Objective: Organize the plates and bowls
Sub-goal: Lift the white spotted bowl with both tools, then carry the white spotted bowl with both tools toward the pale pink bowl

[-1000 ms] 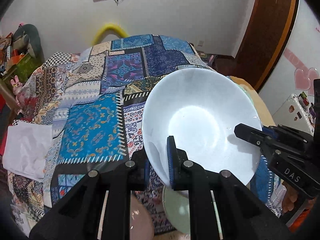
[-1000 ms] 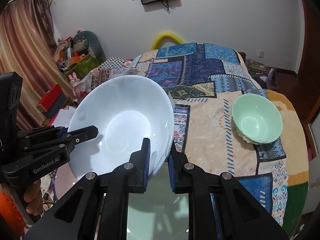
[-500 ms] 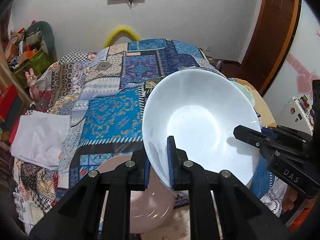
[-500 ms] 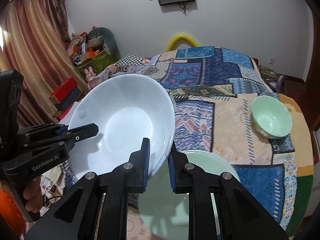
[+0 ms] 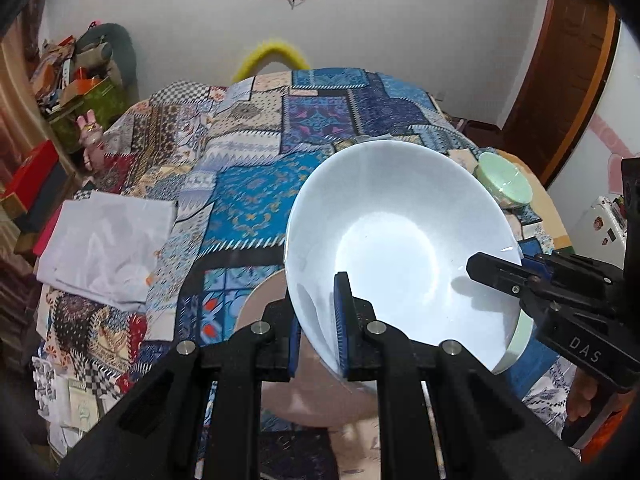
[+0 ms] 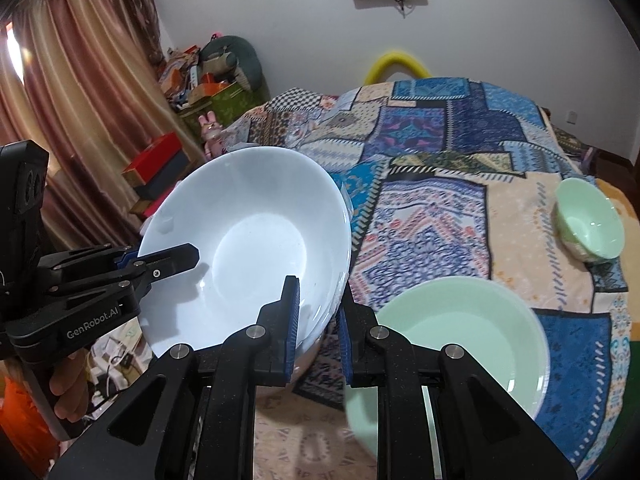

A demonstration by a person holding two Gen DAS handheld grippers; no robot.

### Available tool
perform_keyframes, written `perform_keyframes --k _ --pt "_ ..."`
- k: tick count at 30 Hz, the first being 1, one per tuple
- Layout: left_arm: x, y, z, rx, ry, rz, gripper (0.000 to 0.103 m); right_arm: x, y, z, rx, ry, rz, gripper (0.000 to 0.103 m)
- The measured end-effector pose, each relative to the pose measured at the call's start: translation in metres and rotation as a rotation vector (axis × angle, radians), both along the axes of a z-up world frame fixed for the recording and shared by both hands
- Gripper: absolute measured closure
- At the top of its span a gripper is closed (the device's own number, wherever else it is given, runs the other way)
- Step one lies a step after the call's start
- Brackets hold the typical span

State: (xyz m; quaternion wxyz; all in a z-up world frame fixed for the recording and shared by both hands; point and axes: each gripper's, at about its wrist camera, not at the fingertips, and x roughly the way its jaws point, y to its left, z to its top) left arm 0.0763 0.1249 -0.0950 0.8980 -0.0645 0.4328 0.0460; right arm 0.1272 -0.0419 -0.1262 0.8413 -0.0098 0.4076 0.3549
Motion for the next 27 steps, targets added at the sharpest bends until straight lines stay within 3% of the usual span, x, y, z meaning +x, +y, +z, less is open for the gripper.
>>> perform_keyframes --k 27 --pt "-0.007 0.042 -0.081 -0.056 0.165 0.026 0.089 -0.01 0.044 -0.06 -0.095 0.144 0.075 0.087"
